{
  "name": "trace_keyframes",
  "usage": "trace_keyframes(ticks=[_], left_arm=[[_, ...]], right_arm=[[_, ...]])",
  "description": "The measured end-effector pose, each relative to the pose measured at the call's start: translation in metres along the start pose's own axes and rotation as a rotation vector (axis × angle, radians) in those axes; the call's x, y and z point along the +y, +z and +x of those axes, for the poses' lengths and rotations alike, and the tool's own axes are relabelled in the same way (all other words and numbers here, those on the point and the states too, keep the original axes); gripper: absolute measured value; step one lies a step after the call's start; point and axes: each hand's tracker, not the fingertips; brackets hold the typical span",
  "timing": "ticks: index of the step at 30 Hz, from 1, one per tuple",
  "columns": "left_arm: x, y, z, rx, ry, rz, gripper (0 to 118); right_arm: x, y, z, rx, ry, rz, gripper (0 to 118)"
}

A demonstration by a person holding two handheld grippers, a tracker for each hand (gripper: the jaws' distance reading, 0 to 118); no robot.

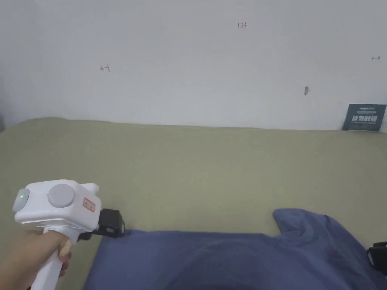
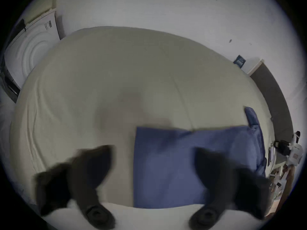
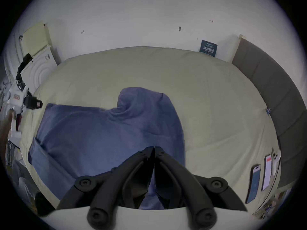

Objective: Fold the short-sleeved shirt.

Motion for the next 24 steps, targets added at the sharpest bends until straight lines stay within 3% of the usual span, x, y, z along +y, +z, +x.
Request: trace_keyframes(ticks=[1, 5, 6, 7, 8, 9, 10, 11, 12, 13, 14, 15, 18, 21, 22, 23, 24], left_arm=[[0.002, -0.007, 0.002, 0.012, -0.004, -0.018, 115], [0.006, -0.042, 0.008, 0.014, -0.018, -0.074, 111], [0.003, -0.052, 0.011, 0.043, -0.028, -0.121, 106], [0.000, -0.058, 0.012, 0.082, -0.031, -0.162, 91], [0.000, -0.058, 0.017, 0.177, -0.074, -0.148, 90], [0.000, -0.048, 0.015, 0.108, -0.057, -0.116, 85], [0.001, -0.042, 0.018, 0.129, -0.044, -0.105, 67], [-0.001, -0.038, 0.020, 0.136, -0.067, -0.085, 41], [-0.003, -0.033, 0.023, 0.135, -0.119, -0.049, 10], [0.001, -0.029, 0.018, 0.074, -0.124, -0.037, 2], [-0.002, -0.028, 0.021, -0.003, -0.110, -0.026, 2], [-0.006, -0.028, 0.026, 0.049, -0.105, -0.022, 2], [-0.001, -0.036, 0.021, 0.068, -0.120, -0.024, 2], [-0.002, -0.040, 0.015, 0.070, -0.109, -0.036, 2], [-0.003, -0.041, 0.014, 0.066, -0.103, -0.035, 2], [-0.004, -0.042, 0.013, 0.063, -0.101, -0.034, 2], [-0.005, -0.042, 0.012, 0.062, -0.100, -0.032, 2]], right_arm=[[0.003, 0.000, 0.004, -0.006, 0.018, 0.004, 6], [0.020, -0.013, 0.027, -0.040, 0.044, -0.005, 6], [0.025, -0.020, 0.034, -0.046, 0.045, -0.013, 6], [0.030, -0.029, 0.040, -0.045, 0.049, -0.022, 6], [0.036, -0.040, 0.045, -0.051, 0.053, -0.041, 6], [0.042, -0.051, 0.051, -0.070, 0.053, -0.060, 6], [0.048, -0.062, 0.058, -0.070, 0.051, -0.077, 6], [0.053, -0.074, 0.064, -0.047, 0.030, -0.112, 8], [0.058, -0.087, 0.067, -0.029, 0.003, -0.155, 20], [0.060, -0.098, 0.069, -0.029, -0.012, -0.174, 56], [0.060, -0.110, 0.069, -0.002, -0.021, -0.179, 85], [0.060, -0.119, 0.069, -0.023, -0.017, -0.167, 99], [0.061, -0.143, 0.066, 0.002, -0.060, -0.144, 97], [0.061, -0.166, 0.060, -0.027, -0.062, -0.247, 87], [0.060, -0.167, 0.058, -0.042, -0.049, -0.246, 78], [0.062, -0.161, 0.055, -0.060, -0.053, -0.224, 54], [0.063, -0.156, 0.054, -0.056, -0.085, -0.214, 17]])
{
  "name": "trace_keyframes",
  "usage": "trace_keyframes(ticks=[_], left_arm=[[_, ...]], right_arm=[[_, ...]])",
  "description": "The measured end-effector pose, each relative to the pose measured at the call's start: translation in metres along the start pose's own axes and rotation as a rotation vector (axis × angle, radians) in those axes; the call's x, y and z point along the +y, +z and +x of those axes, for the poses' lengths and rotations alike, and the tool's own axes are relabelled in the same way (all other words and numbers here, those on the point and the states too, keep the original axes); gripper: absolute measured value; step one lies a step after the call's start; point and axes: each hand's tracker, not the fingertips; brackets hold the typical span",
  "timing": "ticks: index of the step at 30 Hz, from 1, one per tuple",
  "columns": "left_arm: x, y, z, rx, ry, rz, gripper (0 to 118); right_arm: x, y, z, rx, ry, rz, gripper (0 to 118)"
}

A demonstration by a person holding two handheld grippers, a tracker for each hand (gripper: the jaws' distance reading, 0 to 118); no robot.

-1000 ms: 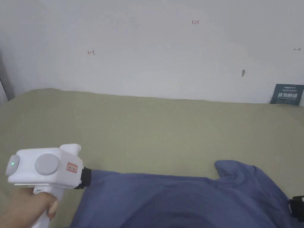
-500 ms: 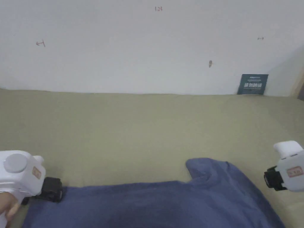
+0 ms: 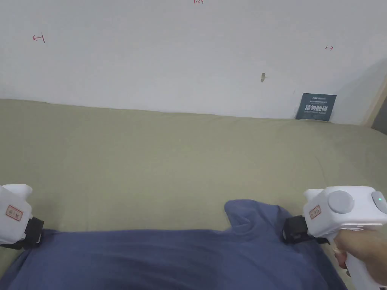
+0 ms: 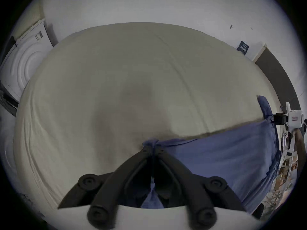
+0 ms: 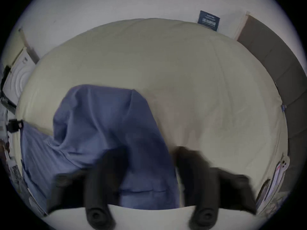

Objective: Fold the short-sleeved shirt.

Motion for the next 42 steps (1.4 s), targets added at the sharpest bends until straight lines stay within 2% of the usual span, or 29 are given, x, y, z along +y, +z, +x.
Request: trace_keyframes(ticks=[1, 2, 3, 5, 7, 10, 13, 16, 23, 26, 29, 31, 36, 40, 41, 42], left_arm=[[0.000, 0.003, 0.000, -0.001, -0.001, 0.003, 2], [-0.002, 0.003, -0.001, -0.001, -0.004, 0.008, 2], [-0.004, 0.004, -0.001, -0.004, -0.006, 0.017, 2], [-0.009, 0.011, 0.001, -0.004, 0.000, 0.034, 2], [-0.014, 0.024, -0.002, -0.021, 0.038, 0.064, 2], [-0.023, 0.056, -0.002, -0.052, 0.016, 0.096, 2], [-0.037, 0.096, -0.002, -0.067, -0.030, 0.153, 2], [-0.062, 0.136, -0.010, -0.102, -0.021, 0.204, 2], [-0.159, 0.193, -0.020, -0.141, -0.024, 0.263, 2], [-0.207, 0.193, -0.025, -0.136, -0.013, 0.254, 2], [-0.249, 0.175, -0.026, -0.126, -0.024, 0.198, 2], [-0.268, 0.160, -0.027, -0.109, 0.006, 0.134, 2], [-0.293, 0.143, -0.035, -0.148, 0.061, 0.105, 2], [-0.289, 0.144, -0.044, -0.179, 0.104, 0.119, 2], [-0.288, 0.144, -0.042, -0.182, 0.112, 0.112, 5], [-0.286, 0.143, -0.041, -0.180, 0.120, 0.102, 14]], right_arm=[[-0.001, 0.005, 0.000, 0.008, -0.035, 0.015, 8], [-0.002, 0.010, -0.002, -0.083, -0.040, 0.044, 8], [-0.003, 0.014, -0.005, -0.072, -0.065, 0.069, 8], [-0.009, 0.025, -0.013, -0.021, -0.041, 0.024, 8], [-0.013, 0.044, -0.018, -0.060, 0.011, 0.086, 8], [-0.021, 0.081, -0.020, -0.015, -0.003, 0.131, 8], [-0.036, 0.130, -0.019, 0.025, 0.060, 0.197, 8], [-0.066, 0.176, -0.017, 0.030, 0.096, 0.243, 8], [-0.171, 0.236, 0.004, 0.077, 0.099, 0.298, 8], [-0.224, 0.232, 0.008, 0.072, 0.104, 0.287, 8], [-0.270, 0.209, 0.008, 0.044, 0.134, 0.208, 8], [-0.294, 0.194, 0.012, 0.083, 0.086, 0.150, 8], [-0.316, 0.169, 0.026, 0.067, 0.000, 0.139, 8], [-0.317, 0.164, 0.026, 0.074, -0.011, 0.140, 8], [-0.316, 0.161, 0.026, 0.074, -0.006, 0.141, 8], [-0.314, 0.159, 0.025, 0.073, -0.004, 0.141, 10]])
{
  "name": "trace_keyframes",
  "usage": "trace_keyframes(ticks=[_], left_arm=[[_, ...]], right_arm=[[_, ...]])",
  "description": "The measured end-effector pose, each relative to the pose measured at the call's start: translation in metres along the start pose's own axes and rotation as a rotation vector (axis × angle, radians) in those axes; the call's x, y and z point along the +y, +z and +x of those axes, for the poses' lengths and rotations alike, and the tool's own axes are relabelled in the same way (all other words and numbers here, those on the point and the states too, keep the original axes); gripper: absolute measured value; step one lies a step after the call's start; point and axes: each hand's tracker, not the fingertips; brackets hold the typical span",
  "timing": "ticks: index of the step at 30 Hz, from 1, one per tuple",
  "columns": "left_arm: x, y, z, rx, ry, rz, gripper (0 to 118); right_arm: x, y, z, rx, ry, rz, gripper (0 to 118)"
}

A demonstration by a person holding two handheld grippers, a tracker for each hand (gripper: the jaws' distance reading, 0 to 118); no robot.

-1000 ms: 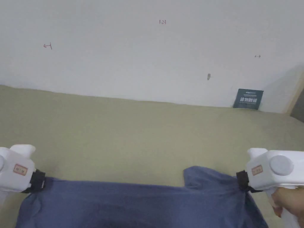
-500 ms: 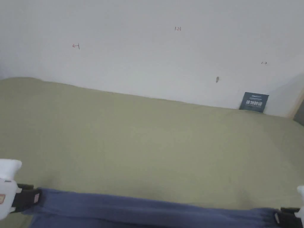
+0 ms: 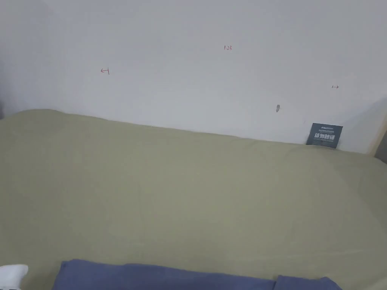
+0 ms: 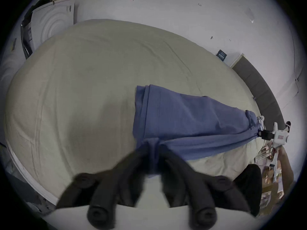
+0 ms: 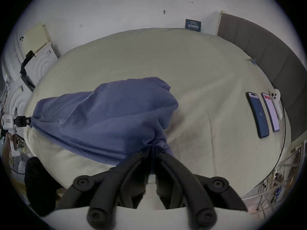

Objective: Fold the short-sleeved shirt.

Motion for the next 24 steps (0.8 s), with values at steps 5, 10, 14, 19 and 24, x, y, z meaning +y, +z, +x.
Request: trace_keyframes(ticks=[5, 10, 14, 19, 24], left_arm=[[0.003, 0.015, 0.000, 0.061, 0.082, -0.060, 101], [0.014, 0.058, 0.014, 0.004, 0.106, 0.047, 100], [0.026, 0.071, 0.039, 0.038, 0.039, 0.076, 65], [0.033, 0.055, 0.055, 0.112, -0.024, 0.133, 0], [0.040, 0.042, 0.051, 0.043, 0.025, 0.117, 0]], right_arm=[[0.009, 0.013, -0.006, -0.089, 0.016, -0.062, 90], [0.033, 0.050, -0.023, -0.112, -0.002, 0.014, 88], [0.052, 0.060, -0.044, -0.058, -0.083, 0.066, 72], [0.055, 0.050, -0.072, -0.060, -0.042, 0.049, 6], [0.049, 0.040, -0.089, -0.024, -0.021, 0.050, 6]])
